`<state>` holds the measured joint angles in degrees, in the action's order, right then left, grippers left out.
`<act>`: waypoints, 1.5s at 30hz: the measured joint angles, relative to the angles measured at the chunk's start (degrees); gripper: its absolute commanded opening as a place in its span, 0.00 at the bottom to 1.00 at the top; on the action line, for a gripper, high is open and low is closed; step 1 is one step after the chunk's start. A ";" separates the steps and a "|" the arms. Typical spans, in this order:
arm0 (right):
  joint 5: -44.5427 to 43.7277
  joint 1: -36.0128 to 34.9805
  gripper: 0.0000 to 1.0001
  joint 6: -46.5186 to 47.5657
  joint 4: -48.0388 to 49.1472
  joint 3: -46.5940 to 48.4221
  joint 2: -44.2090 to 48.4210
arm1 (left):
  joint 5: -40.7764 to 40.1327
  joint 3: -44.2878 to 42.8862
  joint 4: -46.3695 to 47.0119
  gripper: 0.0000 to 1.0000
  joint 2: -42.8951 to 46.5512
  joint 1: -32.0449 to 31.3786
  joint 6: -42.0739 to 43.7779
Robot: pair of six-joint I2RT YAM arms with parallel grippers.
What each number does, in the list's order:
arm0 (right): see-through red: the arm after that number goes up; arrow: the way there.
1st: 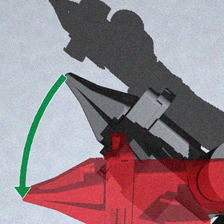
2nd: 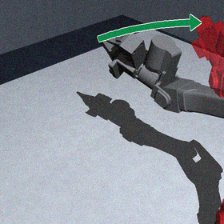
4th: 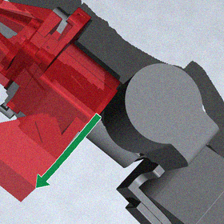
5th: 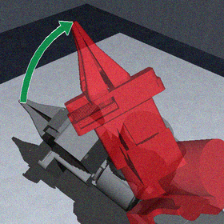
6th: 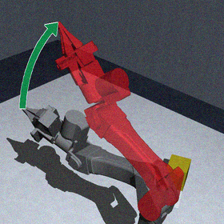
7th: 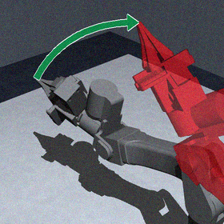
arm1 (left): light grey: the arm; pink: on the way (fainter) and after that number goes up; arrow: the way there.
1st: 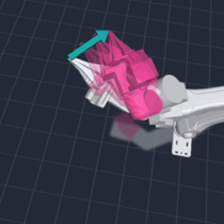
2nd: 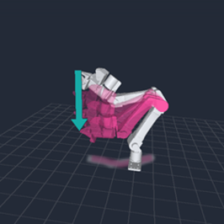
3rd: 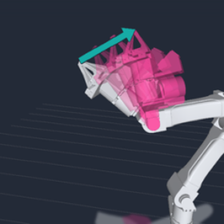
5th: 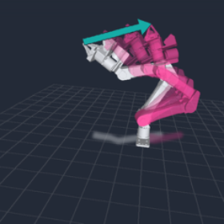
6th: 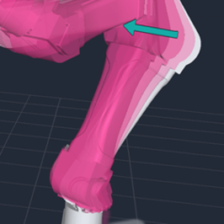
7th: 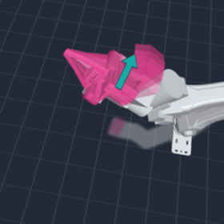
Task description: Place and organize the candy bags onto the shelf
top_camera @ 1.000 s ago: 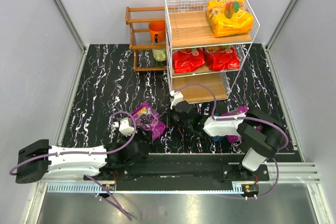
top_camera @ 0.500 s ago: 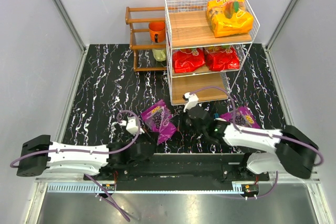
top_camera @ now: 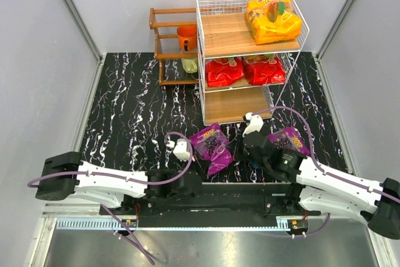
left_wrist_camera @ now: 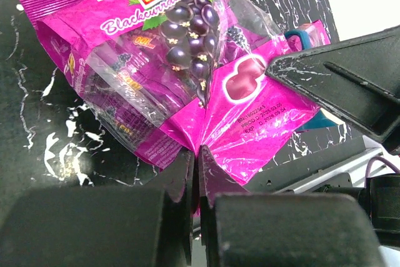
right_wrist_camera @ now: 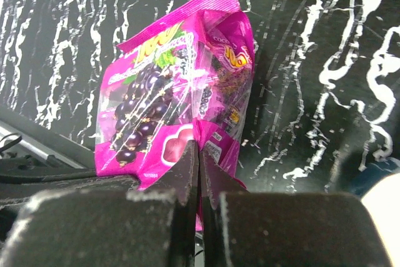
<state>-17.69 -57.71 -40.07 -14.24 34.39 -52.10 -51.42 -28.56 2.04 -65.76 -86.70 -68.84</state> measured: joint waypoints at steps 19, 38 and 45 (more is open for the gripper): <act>-16.68 0.50 0.00 0.76 -3.21 2.05 -1.57 | 22.73 -3.13 20.83 0.00 -9.46 20.70 26.34; -4.39 18.80 0.00 11.96 20.11 0.68 -15.21 | 28.41 -14.69 24.22 0.00 -24.41 31.65 39.06; -2.58 22.56 0.00 13.79 29.29 -0.72 -22.91 | 28.33 -18.45 21.92 0.52 -29.14 35.34 39.89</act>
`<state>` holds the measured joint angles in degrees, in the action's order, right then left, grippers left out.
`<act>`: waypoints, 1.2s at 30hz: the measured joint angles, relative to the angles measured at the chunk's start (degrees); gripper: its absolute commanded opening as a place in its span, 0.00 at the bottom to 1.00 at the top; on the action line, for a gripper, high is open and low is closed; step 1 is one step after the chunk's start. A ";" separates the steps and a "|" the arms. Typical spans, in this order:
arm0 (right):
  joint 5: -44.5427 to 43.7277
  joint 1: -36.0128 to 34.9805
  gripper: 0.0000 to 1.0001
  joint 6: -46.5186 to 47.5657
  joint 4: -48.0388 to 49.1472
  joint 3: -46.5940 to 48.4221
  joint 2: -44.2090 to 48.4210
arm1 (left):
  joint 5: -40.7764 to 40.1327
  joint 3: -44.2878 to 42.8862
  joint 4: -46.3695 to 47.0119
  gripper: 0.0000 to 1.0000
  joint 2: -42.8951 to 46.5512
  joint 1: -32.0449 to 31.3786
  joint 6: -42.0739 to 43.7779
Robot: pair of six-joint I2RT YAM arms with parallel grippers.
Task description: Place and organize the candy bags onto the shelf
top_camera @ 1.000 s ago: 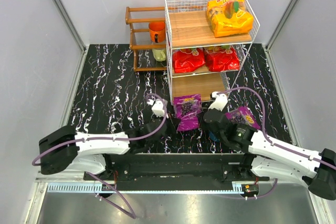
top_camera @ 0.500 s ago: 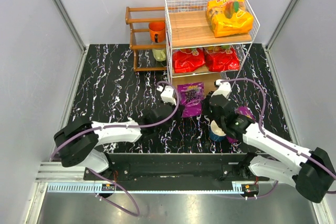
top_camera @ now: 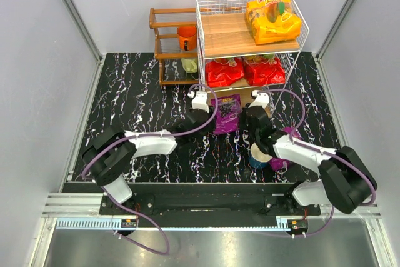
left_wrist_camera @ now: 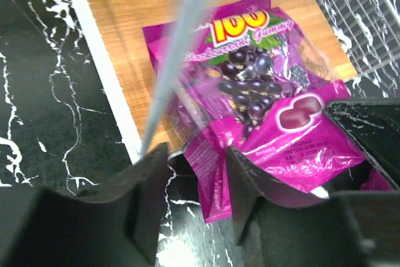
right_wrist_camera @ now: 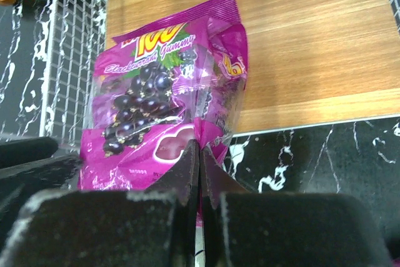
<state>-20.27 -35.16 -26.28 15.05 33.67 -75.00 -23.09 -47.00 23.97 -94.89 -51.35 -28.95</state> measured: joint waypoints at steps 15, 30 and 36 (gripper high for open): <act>0.96 3.87 0.00 1.42 11.34 -0.07 -8.94 | 1.92 6.32 0.17 0.66 8.87 -3.04 -2.19; 8.09 5.51 0.00 1.97 24.72 0.76 -17.53 | -3.21 17.94 -3.50 0.66 30.91 -10.16 -4.59; 11.74 6.54 0.00 2.38 28.83 1.64 -20.31 | -5.55 20.48 -5.53 0.66 36.04 -10.16 -5.40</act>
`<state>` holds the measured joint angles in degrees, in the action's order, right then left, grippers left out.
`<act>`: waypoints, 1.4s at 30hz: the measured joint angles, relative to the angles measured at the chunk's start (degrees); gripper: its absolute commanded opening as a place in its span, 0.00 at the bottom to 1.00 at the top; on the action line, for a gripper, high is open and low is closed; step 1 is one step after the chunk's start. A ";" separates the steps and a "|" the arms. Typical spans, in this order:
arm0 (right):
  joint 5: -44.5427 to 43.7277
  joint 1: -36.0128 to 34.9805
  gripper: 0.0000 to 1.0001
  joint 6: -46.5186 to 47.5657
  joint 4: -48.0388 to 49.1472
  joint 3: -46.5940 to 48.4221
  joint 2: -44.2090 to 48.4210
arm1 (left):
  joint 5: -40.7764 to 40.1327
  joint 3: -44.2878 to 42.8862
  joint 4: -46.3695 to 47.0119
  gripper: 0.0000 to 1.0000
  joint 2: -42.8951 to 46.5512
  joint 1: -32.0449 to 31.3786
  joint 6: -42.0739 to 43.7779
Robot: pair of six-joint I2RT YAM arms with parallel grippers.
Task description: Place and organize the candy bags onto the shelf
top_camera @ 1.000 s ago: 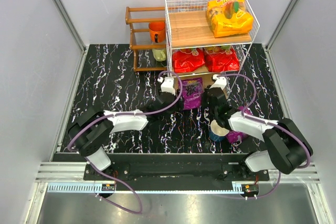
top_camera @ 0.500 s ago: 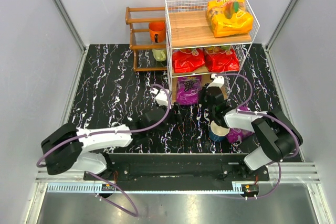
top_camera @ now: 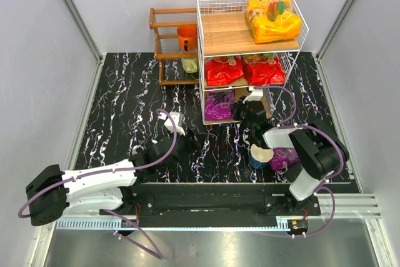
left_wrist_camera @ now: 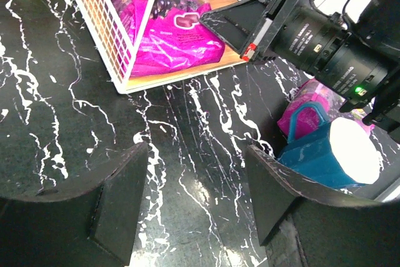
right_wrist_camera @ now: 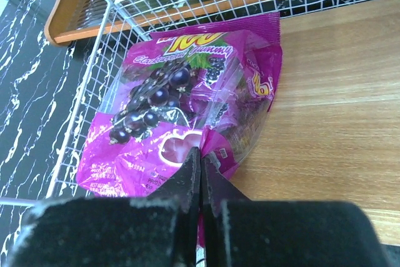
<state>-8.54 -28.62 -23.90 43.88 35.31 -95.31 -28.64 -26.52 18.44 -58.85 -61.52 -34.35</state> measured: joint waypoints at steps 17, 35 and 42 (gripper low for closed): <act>1.99 0.96 0.54 0.42 1.14 -0.87 -0.74 | -1.88 2.32 -2.97 0.66 2.23 0.00 -0.96; 1.90 1.42 0.57 -3.41 -11.78 -9.33 25.97 | -5.03 3.69 -6.29 0.68 5.09 -4.59 -3.02; -6.36 1.25 0.58 -9.18 -37.59 -6.23 46.07 | -4.50 3.34 -6.84 0.71 3.54 -5.33 -3.04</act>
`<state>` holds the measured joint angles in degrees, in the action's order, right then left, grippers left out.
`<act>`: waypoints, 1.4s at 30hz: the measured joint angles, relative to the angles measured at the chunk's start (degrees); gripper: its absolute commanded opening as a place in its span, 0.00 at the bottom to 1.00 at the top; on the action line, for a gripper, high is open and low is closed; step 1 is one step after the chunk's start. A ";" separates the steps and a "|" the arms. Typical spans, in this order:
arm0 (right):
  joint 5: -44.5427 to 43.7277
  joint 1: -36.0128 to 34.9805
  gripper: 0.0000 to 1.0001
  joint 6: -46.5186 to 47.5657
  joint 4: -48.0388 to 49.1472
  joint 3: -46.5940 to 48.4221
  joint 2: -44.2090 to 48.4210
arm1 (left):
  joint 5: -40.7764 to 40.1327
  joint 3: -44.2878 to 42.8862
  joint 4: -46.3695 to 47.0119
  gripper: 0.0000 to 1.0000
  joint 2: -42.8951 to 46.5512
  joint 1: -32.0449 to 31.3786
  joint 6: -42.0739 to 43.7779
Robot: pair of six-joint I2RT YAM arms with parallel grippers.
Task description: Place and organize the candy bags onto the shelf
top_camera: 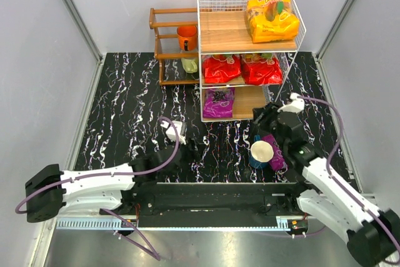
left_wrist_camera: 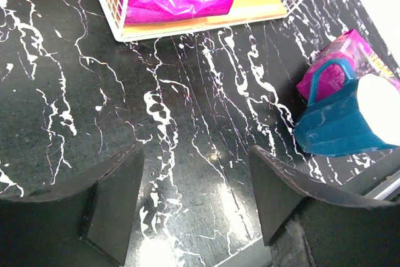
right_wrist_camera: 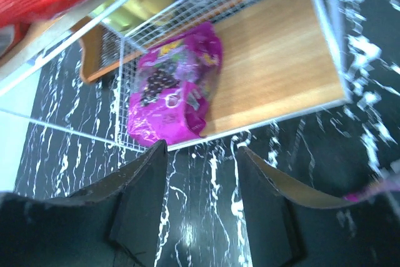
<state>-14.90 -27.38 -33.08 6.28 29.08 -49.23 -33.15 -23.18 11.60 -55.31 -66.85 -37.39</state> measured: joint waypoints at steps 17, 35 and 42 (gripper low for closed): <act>-18.38 0.00 0.87 -33.59 -56.81 5.84 9.97 | 6.60 -4.17 3.80 0.73 -7.43 0.00 3.02; -15.58 0.00 0.00 -48.22 -56.52 -7.72 19.98 | 6.56 -3.17 4.76 0.74 -6.93 0.00 3.13; -17.68 0.00 0.00 -48.65 -57.44 -8.04 25.94 | 6.16 -1.73 4.57 0.75 -5.27 0.00 3.04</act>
<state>-32.58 -27.38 -81.73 -51.16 21.04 -23.29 -26.98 -24.91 16.16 -60.58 -66.85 -34.35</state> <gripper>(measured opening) 0.010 0.741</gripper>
